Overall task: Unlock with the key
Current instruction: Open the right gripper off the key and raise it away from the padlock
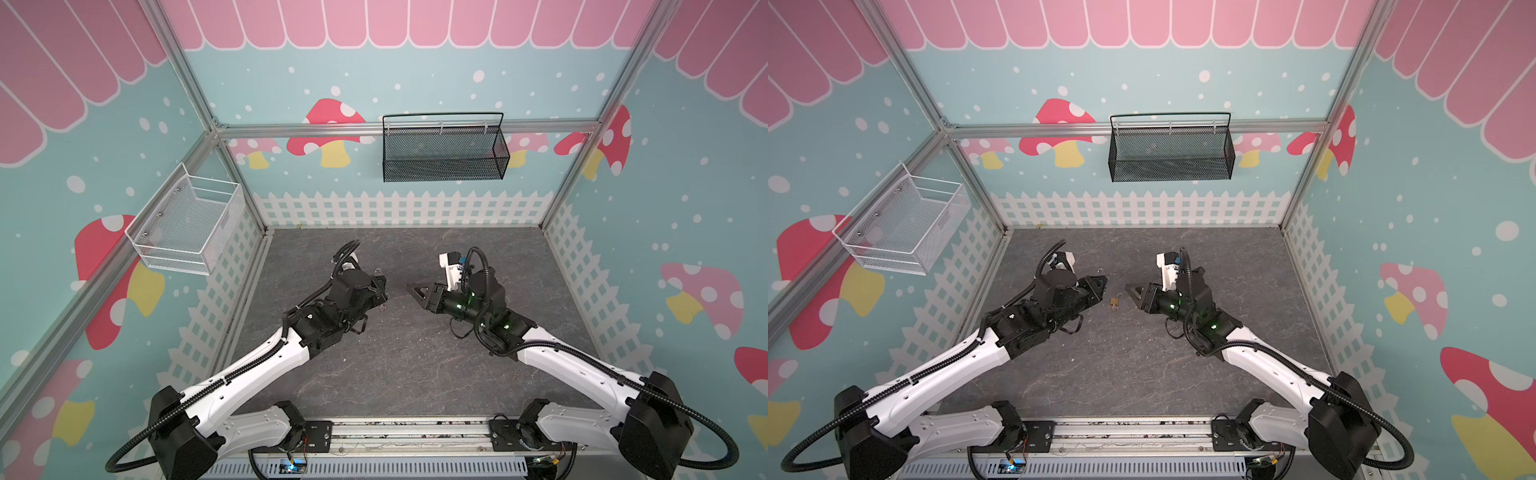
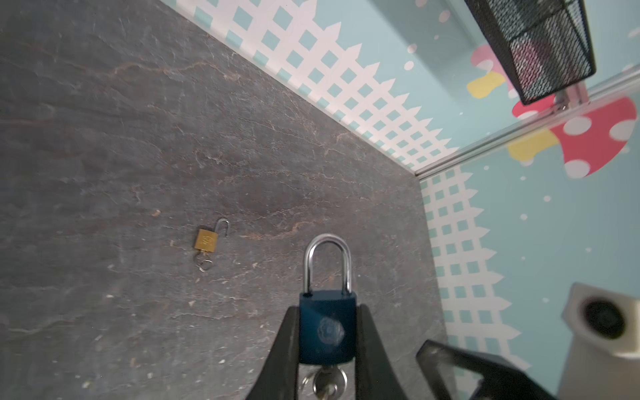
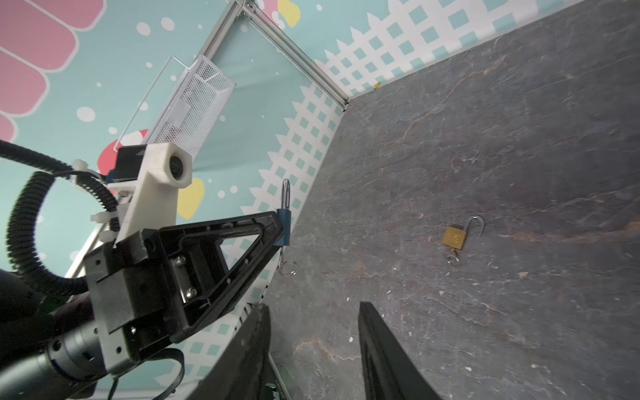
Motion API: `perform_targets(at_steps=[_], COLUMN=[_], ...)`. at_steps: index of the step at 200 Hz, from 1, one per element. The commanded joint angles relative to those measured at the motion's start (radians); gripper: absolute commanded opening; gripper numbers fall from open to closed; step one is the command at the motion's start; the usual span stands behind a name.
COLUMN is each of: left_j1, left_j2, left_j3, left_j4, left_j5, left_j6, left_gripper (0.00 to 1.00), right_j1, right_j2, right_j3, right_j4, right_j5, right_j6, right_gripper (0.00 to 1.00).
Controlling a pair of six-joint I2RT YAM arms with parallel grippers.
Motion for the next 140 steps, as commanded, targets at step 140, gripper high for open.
perform_targets(at_steps=[140], left_j1=[-0.141], left_j2=[-0.124], left_j3=[-0.440], left_j4=[0.576], left_j5=[-0.007], left_j6=[0.692], left_gripper=[0.00], right_j1=[0.056], right_j2=[0.225], right_j3=[0.402], right_j4=[-0.530], right_j5=[0.048], right_j6=[-0.595], right_gripper=[0.64])
